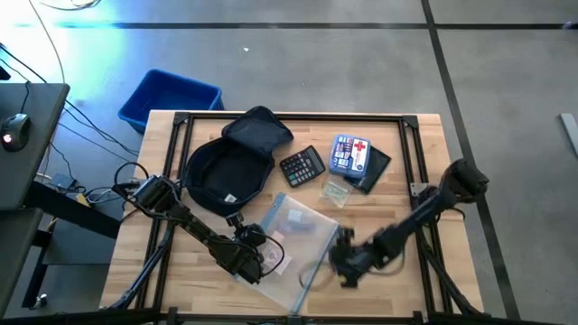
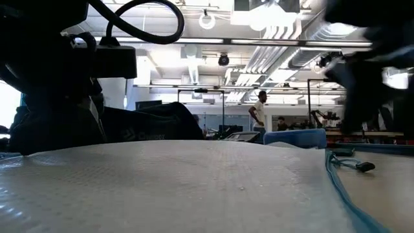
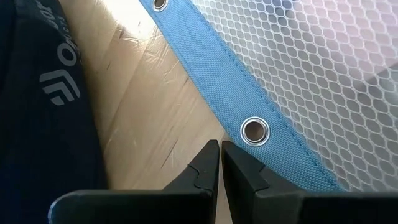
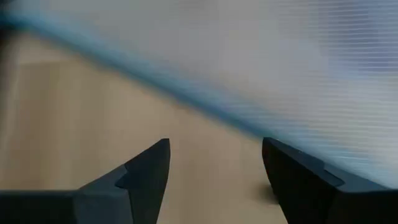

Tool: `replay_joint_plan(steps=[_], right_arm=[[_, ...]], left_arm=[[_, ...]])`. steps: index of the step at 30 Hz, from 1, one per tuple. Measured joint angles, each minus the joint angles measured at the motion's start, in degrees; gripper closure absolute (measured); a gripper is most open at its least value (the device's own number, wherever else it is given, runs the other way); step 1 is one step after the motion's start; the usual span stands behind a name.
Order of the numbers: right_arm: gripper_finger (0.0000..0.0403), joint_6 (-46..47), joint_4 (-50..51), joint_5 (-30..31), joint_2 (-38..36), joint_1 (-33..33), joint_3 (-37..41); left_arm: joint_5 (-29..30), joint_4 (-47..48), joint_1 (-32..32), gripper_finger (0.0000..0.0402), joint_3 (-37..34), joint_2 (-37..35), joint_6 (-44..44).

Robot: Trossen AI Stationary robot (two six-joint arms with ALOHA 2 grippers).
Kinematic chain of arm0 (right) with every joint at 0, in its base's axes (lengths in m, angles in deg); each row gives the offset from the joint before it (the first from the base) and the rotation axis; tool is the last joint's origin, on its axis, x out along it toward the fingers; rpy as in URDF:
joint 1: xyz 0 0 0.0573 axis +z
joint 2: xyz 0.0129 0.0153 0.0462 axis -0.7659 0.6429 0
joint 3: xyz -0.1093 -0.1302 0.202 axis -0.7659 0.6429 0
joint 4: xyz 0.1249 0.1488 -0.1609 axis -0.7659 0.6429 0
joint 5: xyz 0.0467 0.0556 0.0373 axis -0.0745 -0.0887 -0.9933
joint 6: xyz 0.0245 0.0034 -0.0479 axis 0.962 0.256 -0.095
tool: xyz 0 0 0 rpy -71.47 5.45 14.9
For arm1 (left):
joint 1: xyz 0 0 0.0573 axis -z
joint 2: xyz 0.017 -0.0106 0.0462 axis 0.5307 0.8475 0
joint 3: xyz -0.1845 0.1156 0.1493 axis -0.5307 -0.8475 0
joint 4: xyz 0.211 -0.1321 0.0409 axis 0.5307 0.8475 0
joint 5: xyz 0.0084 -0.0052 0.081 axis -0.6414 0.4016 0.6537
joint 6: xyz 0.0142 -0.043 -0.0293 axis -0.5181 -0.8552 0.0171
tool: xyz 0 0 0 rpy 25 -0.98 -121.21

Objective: Unpack backpack
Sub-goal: Remove the playing card from the transparent zip bag

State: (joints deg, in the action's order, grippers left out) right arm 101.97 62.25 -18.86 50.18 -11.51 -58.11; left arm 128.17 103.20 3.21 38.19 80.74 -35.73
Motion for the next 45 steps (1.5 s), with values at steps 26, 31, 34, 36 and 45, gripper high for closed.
replay_joint_plan(steps=[26, 31, 34, 36, 45], right_arm=[[0.0258, -3.02, -21.38, -1.74, 8.18, -3.65, 0.57], [0.0258, -2.24, -25.68, -4.00, 11.53, -3.65, 0.54], [0.0258, -3.78, -30.48, -1.20, 12.46, -3.92, 0.57], [0.0258, -6.10, -34.49, 1.89, 12.44, -4.33, 0.55], [0.0259, -11.09, -34.80, 7.92, 12.36, -4.79, -0.11]], left_arm=[[0.64, -6.08, -0.44, 0.0402, 0.02, 0.00, 1.64], [0.73, -6.26, -0.57, 0.0402, 0.02, 0.00, 1.77], [0.63, -6.33, -0.71, 0.0402, 0.02, 0.00, 1.76], [0.53, -6.45, -0.86, 0.0402, 0.02, 0.00, 1.77], [-0.34, -5.25, -0.73, 0.0402, 0.28, -0.03, 1.76]])
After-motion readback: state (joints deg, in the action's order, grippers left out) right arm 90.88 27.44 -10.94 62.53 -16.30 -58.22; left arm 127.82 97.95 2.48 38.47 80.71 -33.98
